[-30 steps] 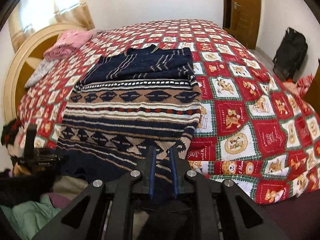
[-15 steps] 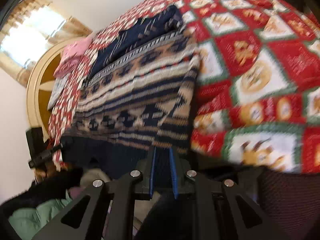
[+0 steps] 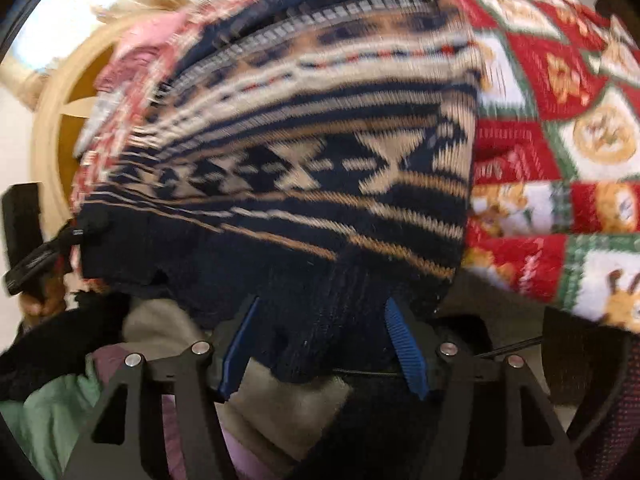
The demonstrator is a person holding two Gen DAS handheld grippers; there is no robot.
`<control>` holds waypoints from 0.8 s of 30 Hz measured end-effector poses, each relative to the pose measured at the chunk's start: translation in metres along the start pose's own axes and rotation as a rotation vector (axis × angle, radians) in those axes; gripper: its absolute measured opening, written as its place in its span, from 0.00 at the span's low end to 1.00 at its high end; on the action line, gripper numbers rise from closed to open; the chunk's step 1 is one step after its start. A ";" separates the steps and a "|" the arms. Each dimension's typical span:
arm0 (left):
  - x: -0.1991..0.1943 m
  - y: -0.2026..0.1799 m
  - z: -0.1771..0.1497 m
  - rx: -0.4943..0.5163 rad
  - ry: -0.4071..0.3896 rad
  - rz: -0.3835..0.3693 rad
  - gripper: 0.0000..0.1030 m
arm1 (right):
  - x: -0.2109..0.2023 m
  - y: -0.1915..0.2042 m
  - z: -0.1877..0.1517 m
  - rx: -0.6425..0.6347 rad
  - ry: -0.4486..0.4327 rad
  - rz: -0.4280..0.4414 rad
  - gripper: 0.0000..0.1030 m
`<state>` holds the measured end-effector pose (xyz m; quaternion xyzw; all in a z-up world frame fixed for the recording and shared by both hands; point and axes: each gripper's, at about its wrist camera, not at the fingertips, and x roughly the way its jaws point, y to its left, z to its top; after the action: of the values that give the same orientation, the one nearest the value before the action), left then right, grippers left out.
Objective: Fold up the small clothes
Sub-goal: 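Grasp the sweater hem with the left gripper while the right gripper grasps the hem too, then lift the hem with both grippers and fold it over toward the collar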
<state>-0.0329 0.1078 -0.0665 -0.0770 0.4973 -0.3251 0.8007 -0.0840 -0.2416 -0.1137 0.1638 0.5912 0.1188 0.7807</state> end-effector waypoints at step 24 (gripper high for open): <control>-0.043 -0.012 0.031 -0.023 -0.137 -0.045 0.12 | -0.112 -0.015 0.029 0.065 -0.267 0.460 0.09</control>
<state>-0.0246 0.1185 -0.0136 -0.1193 0.4433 -0.3314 0.8243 -0.0867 -0.3013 -0.0129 0.3330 0.4336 0.2514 0.7987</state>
